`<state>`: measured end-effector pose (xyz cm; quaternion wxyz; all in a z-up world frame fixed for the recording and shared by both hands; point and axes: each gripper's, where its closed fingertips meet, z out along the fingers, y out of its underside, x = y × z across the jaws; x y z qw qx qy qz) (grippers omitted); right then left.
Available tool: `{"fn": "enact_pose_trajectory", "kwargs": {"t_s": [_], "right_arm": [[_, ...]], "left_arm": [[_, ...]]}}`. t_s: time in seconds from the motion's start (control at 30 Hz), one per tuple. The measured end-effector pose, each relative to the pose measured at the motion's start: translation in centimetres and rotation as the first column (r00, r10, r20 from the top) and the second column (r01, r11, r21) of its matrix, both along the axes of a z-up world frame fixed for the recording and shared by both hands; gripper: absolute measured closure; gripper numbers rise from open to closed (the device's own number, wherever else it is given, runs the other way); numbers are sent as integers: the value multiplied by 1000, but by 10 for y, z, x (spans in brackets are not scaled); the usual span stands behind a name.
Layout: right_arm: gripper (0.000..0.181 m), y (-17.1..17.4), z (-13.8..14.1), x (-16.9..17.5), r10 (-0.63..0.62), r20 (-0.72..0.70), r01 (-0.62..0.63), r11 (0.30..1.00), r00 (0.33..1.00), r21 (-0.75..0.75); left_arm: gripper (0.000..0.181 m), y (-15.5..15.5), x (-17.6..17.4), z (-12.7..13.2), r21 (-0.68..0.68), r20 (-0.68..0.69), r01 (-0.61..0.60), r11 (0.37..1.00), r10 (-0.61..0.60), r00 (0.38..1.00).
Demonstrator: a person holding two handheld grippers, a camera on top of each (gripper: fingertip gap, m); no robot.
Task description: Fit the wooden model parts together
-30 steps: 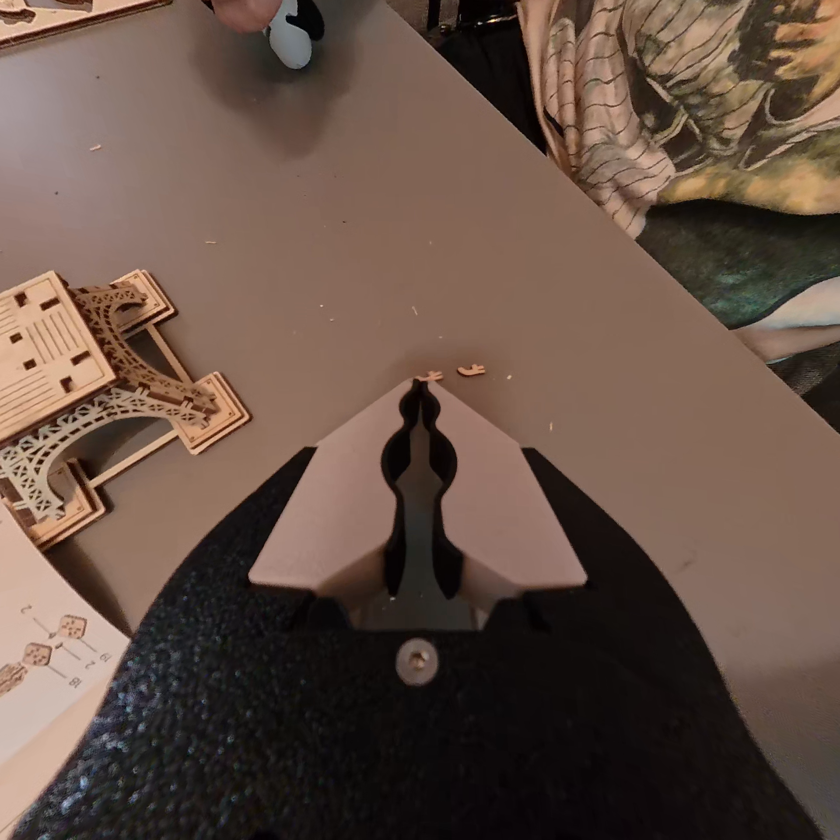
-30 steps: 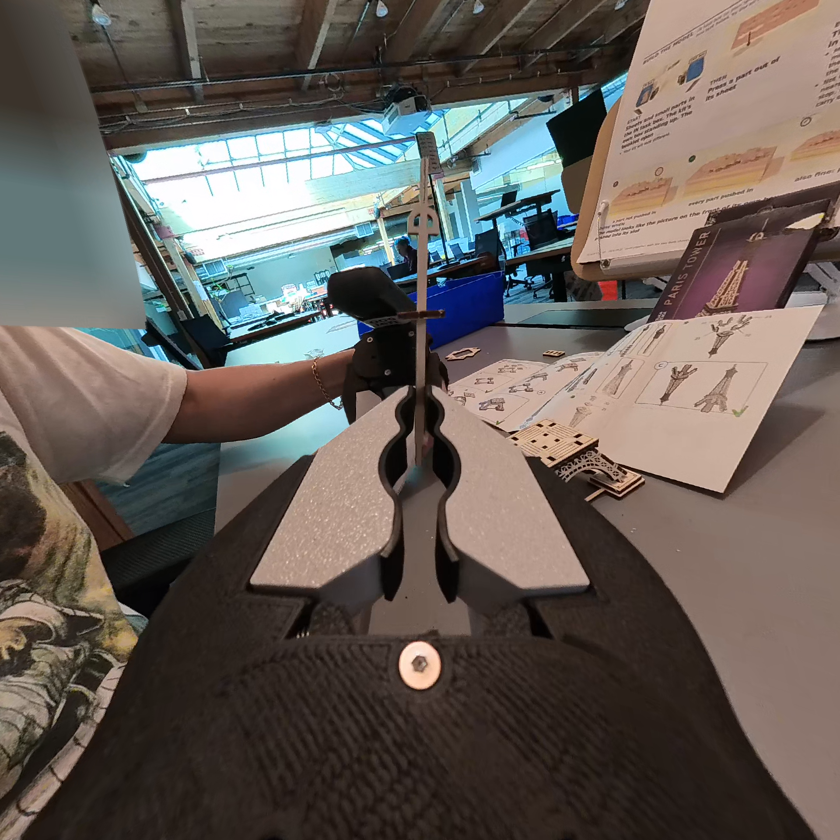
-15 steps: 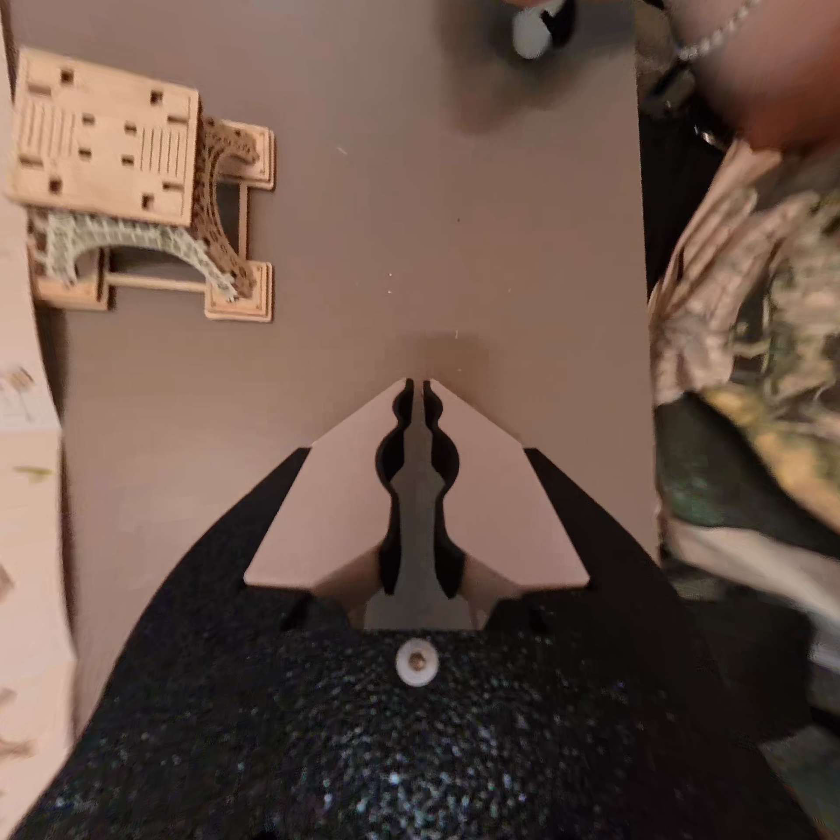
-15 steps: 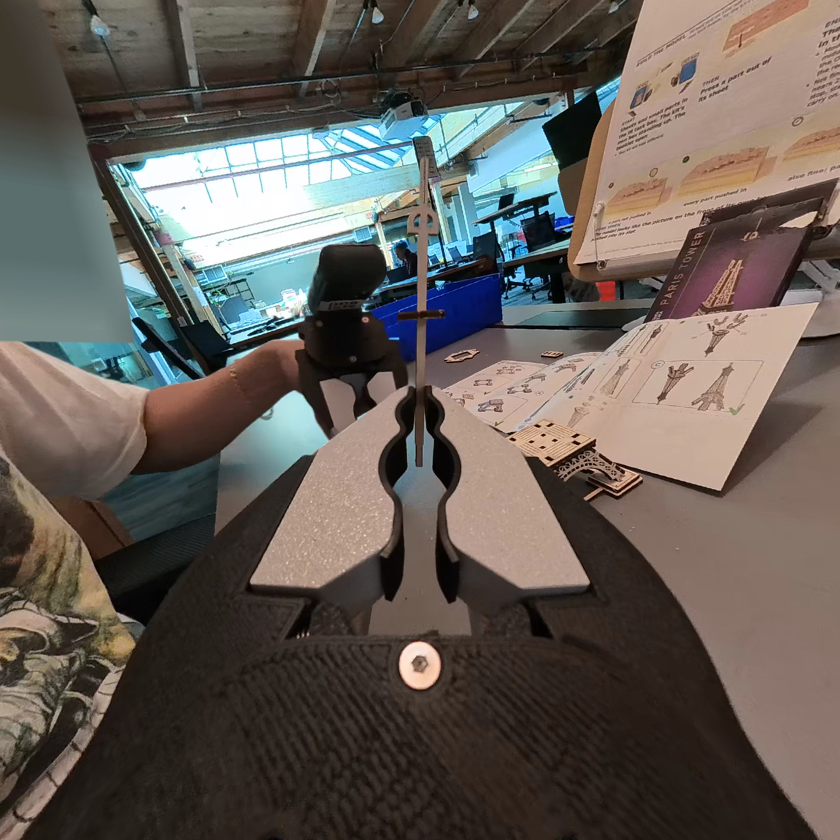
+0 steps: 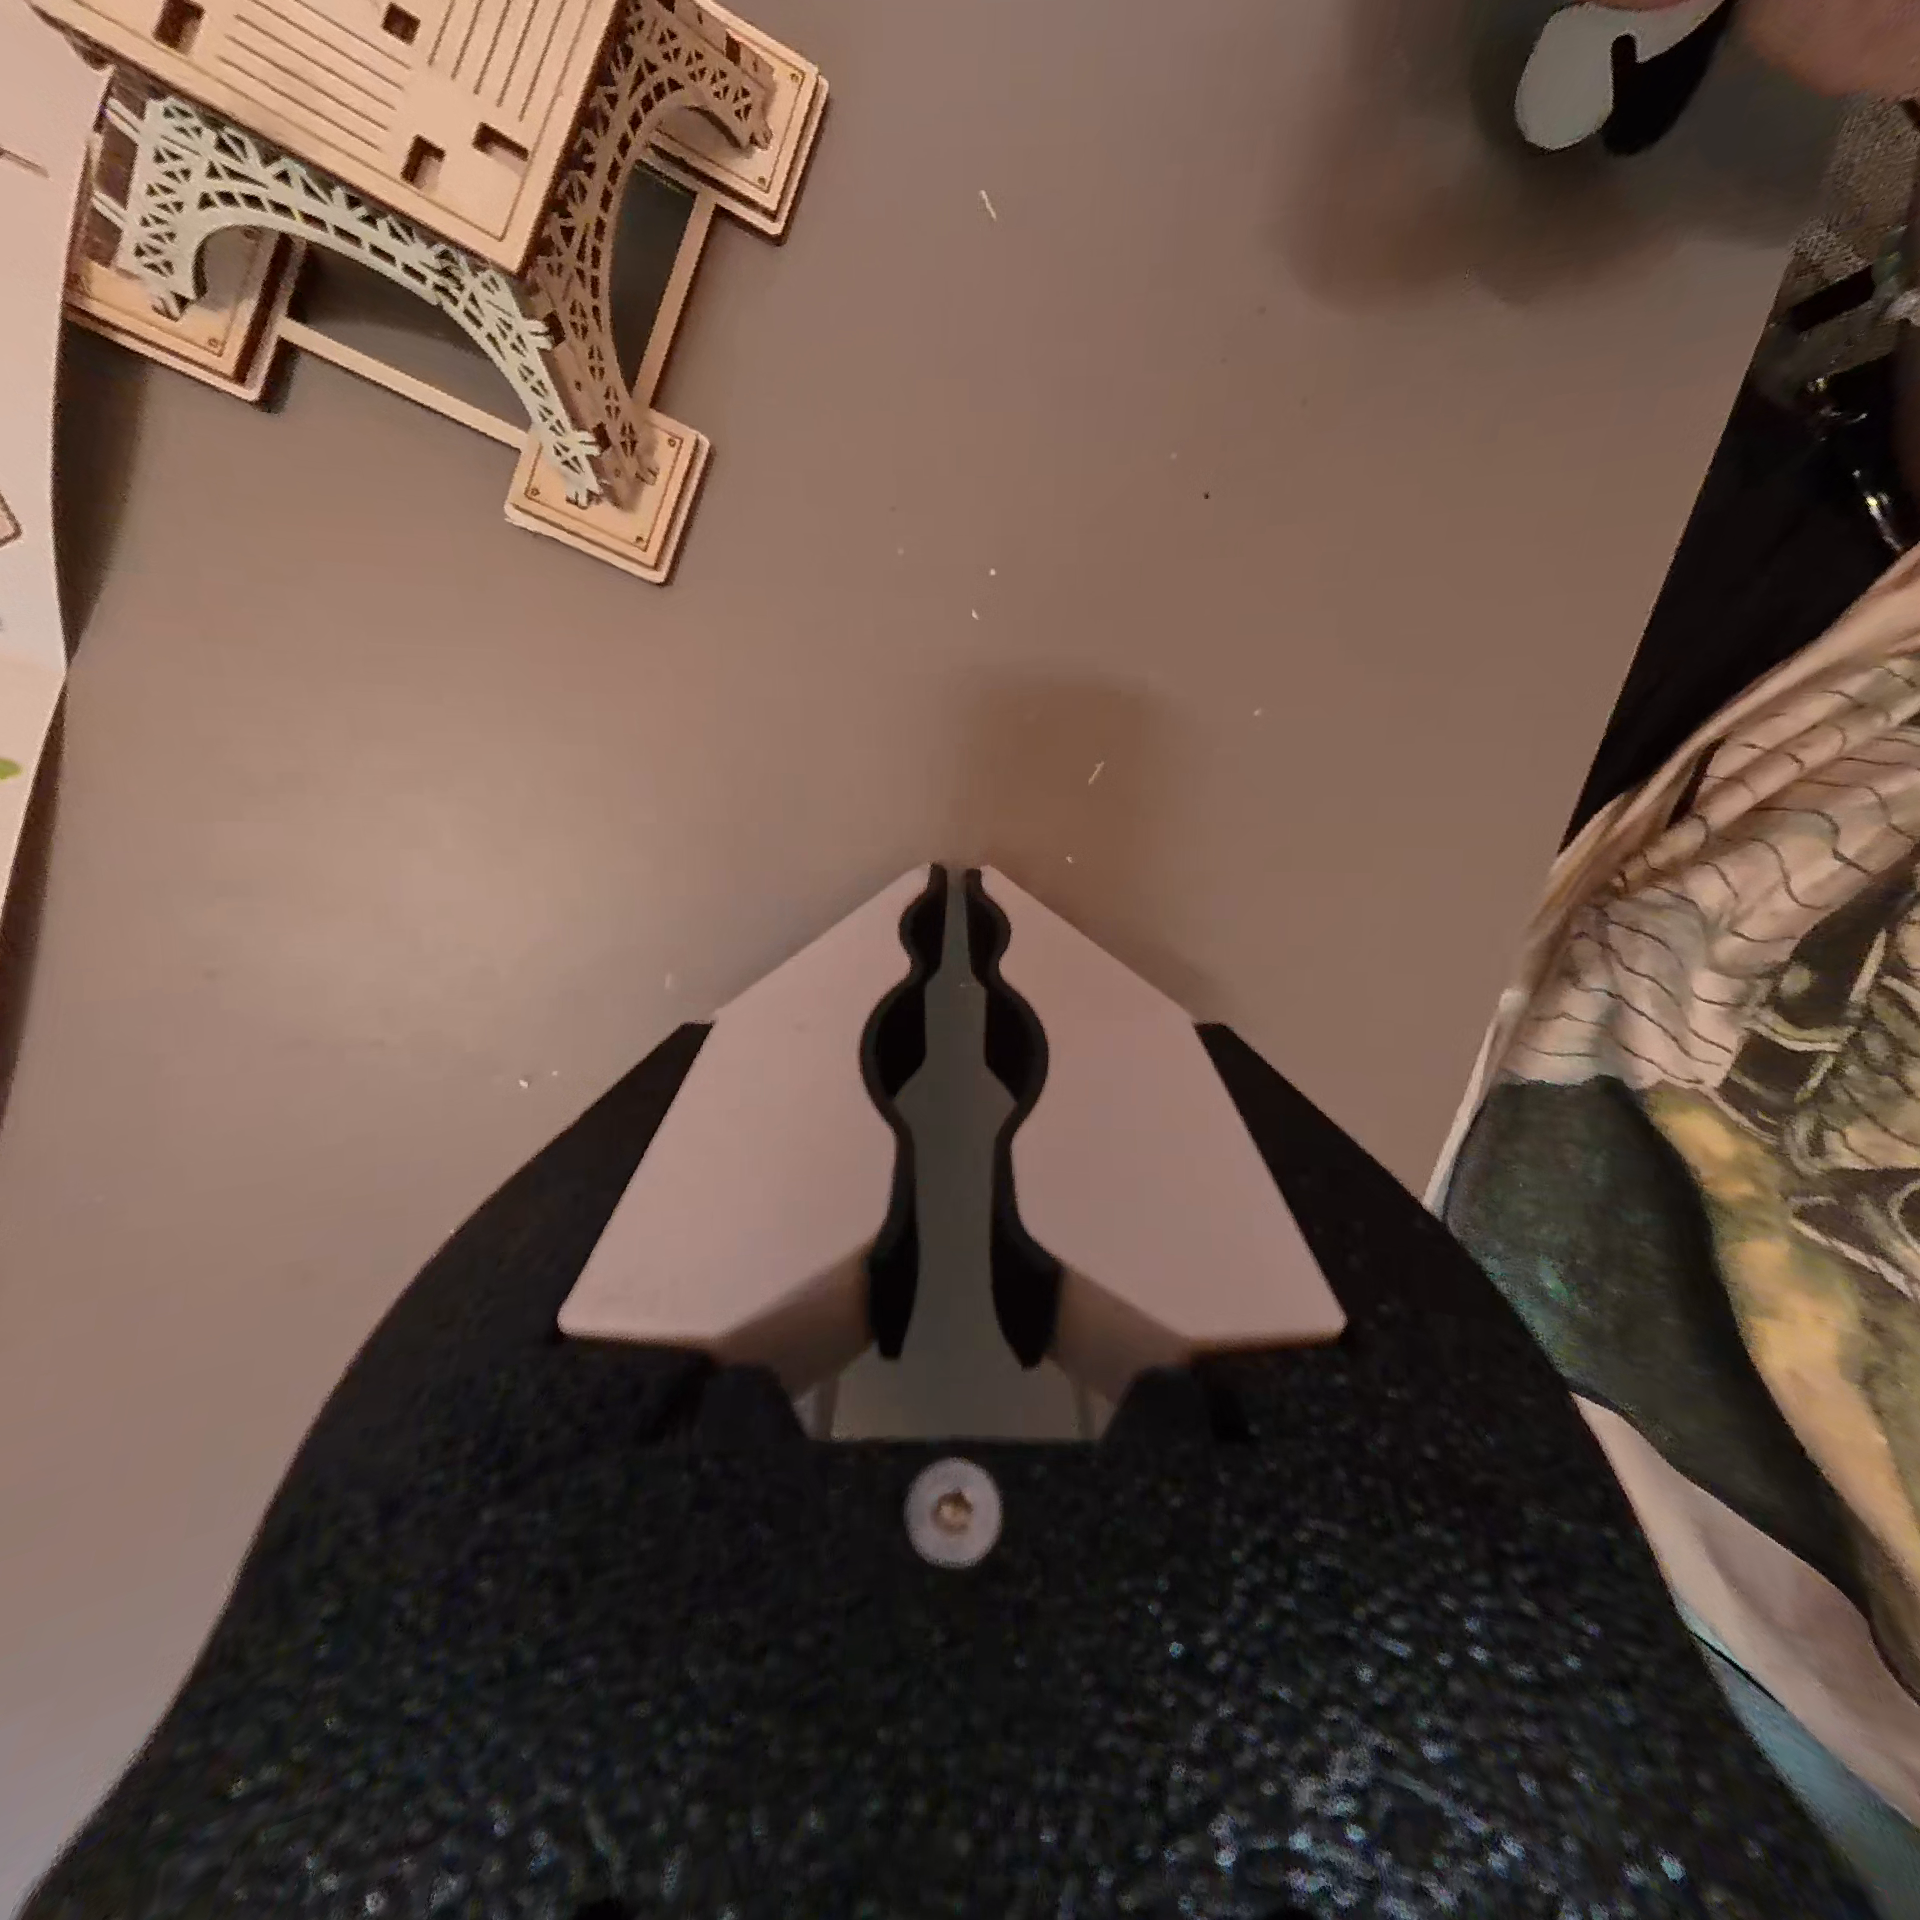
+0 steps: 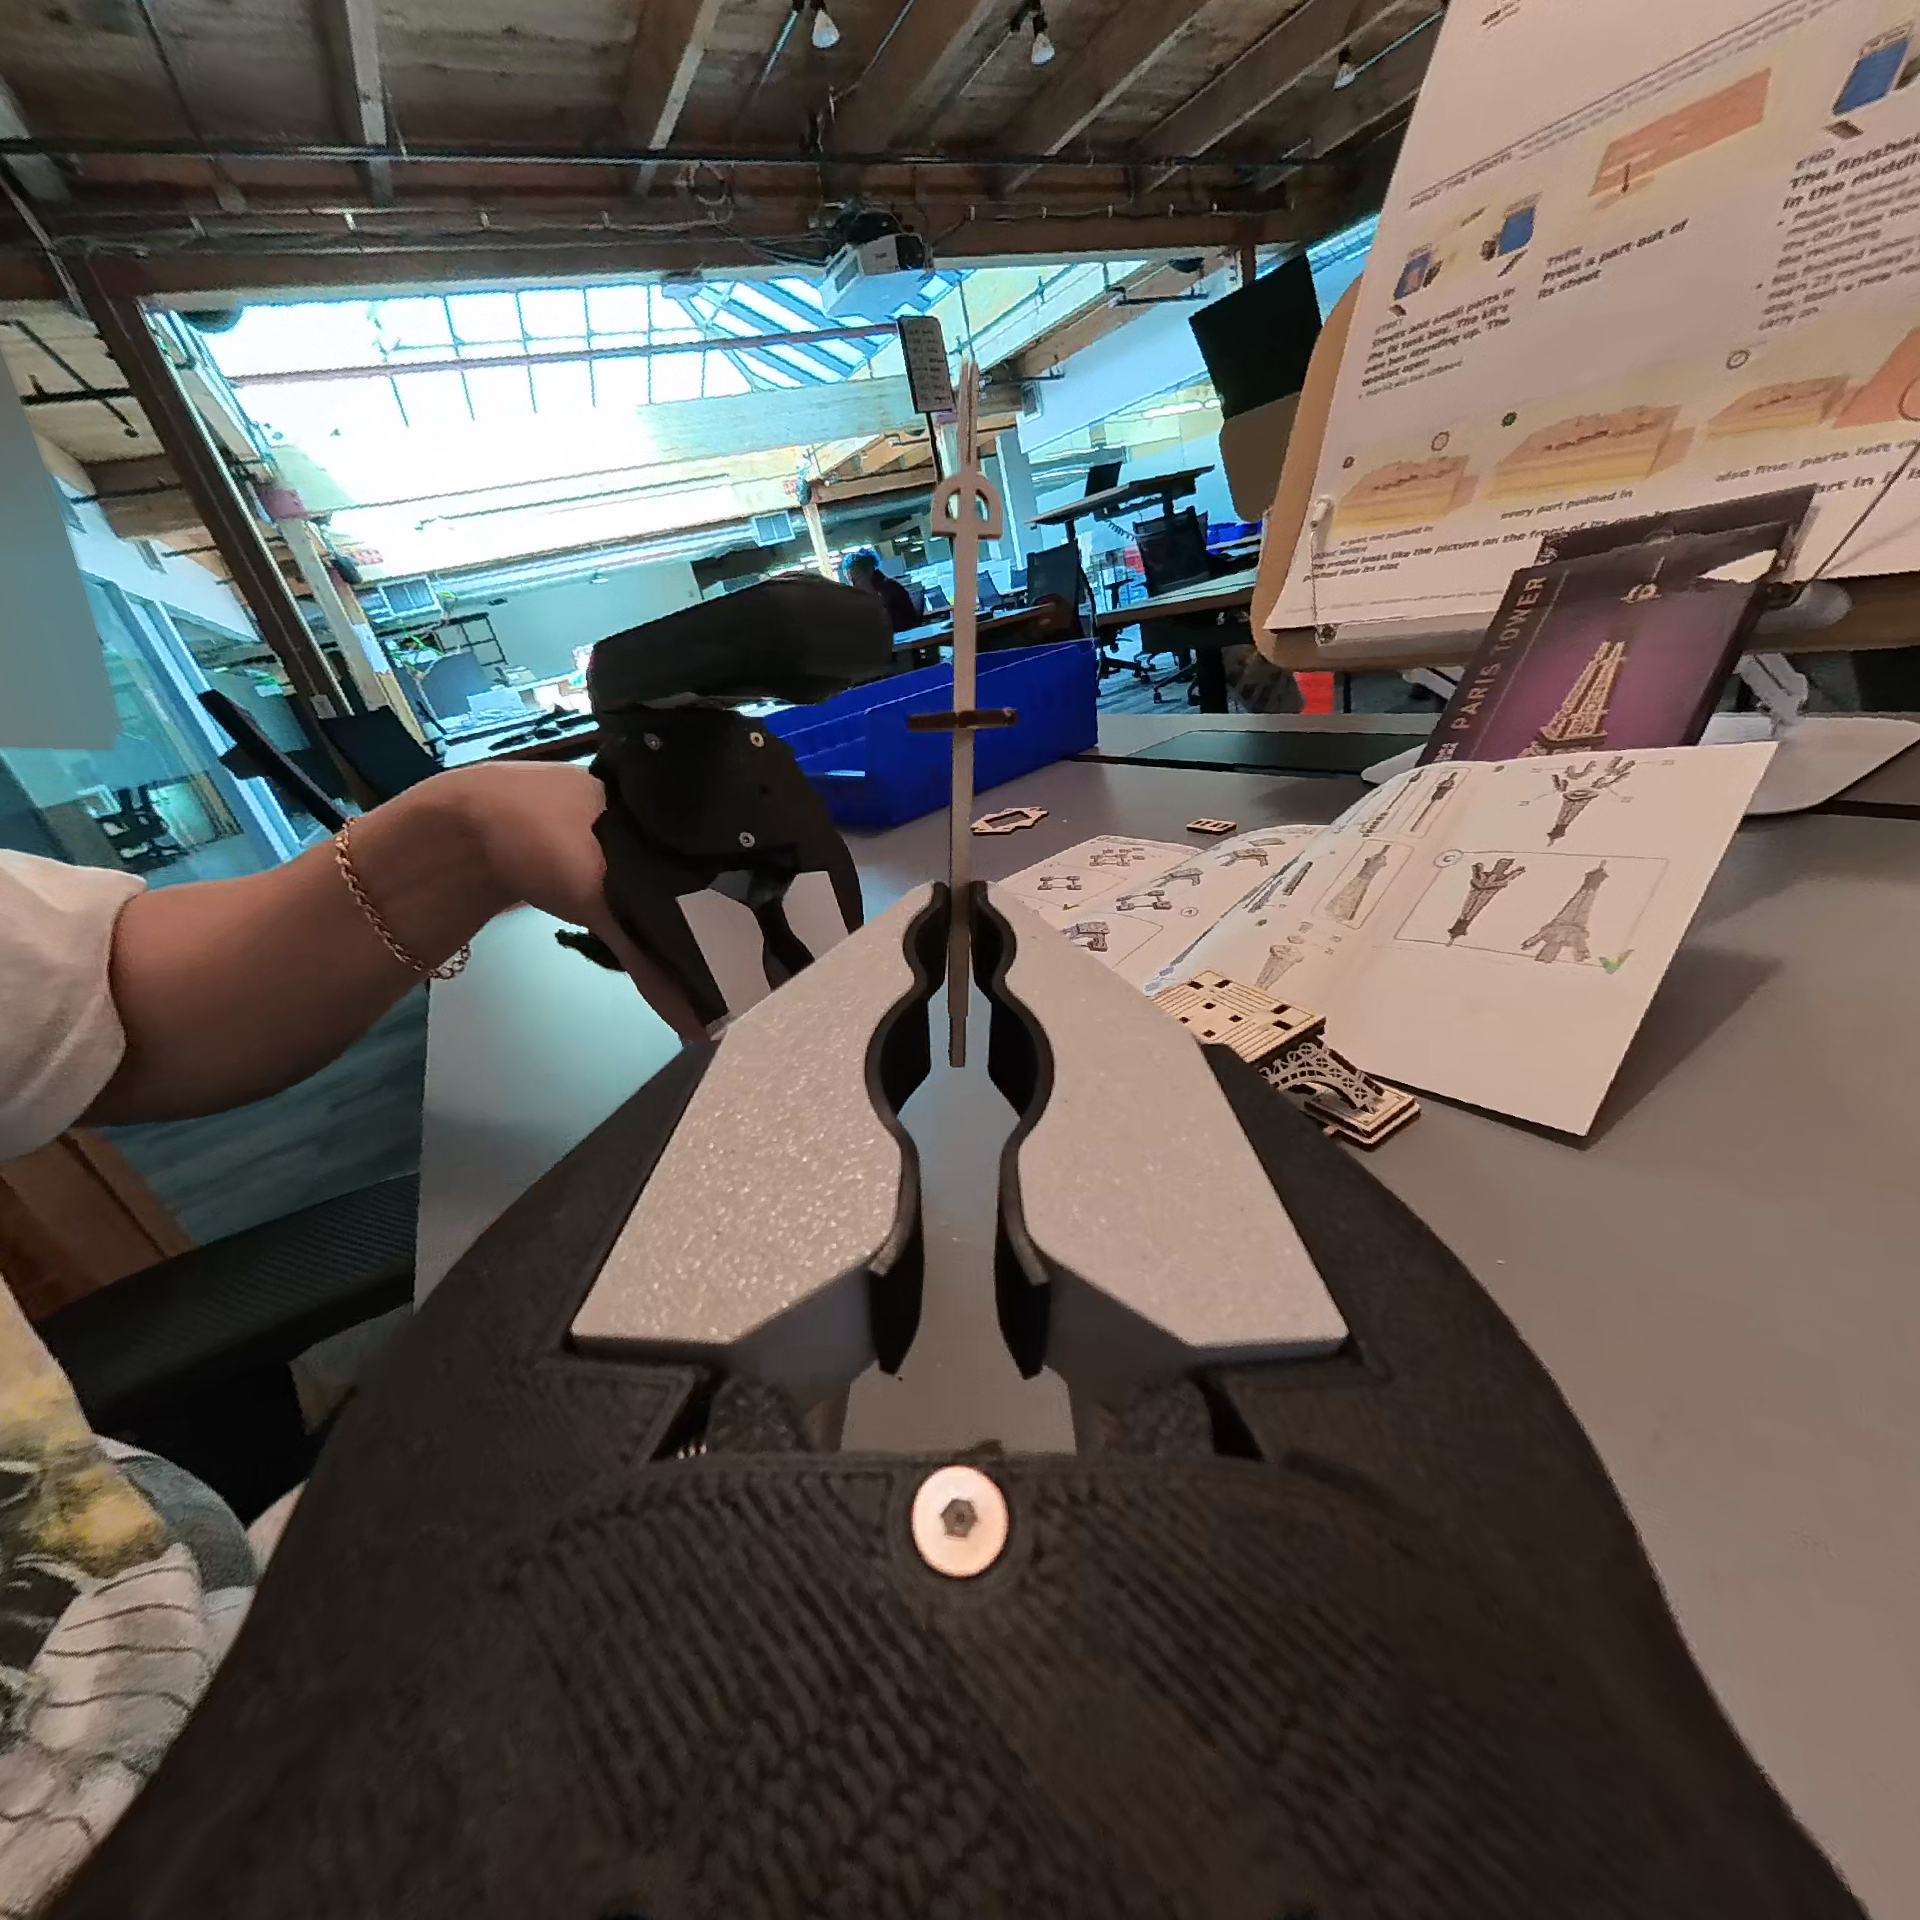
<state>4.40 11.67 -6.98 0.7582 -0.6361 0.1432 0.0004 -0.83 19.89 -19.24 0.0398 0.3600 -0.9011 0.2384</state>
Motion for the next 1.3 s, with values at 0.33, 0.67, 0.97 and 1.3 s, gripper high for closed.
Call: {"fn": "enact_pose_trajectory", "kwargs": {"t_s": [0.33, 0.67, 0.97, 1.3], "right_arm": [[180, 0, 1, -3, 3, 23, -3, 1000, 1000, -4], [180, 1, 1, -4, 10, 23, -9, 1000, 1000, -3], [180, 1, 0, -5, 11, 31, -11, 1000, 999, -9], [180, -1, 2, -3, 16, 7, -16, 1000, 1000, 15]], "left_arm": [[181, 0, -1, -3, 104, 39, 4, 995, -8, 999], [181, 5, 6, 6, 136, 106, -54, 989, 40, 994], [181, 2, 2, -2, 169, 106, -38, 985, 21, 994], [181, 0, 0, -3, 188, 123, -35, 982, 12, 992]]}}
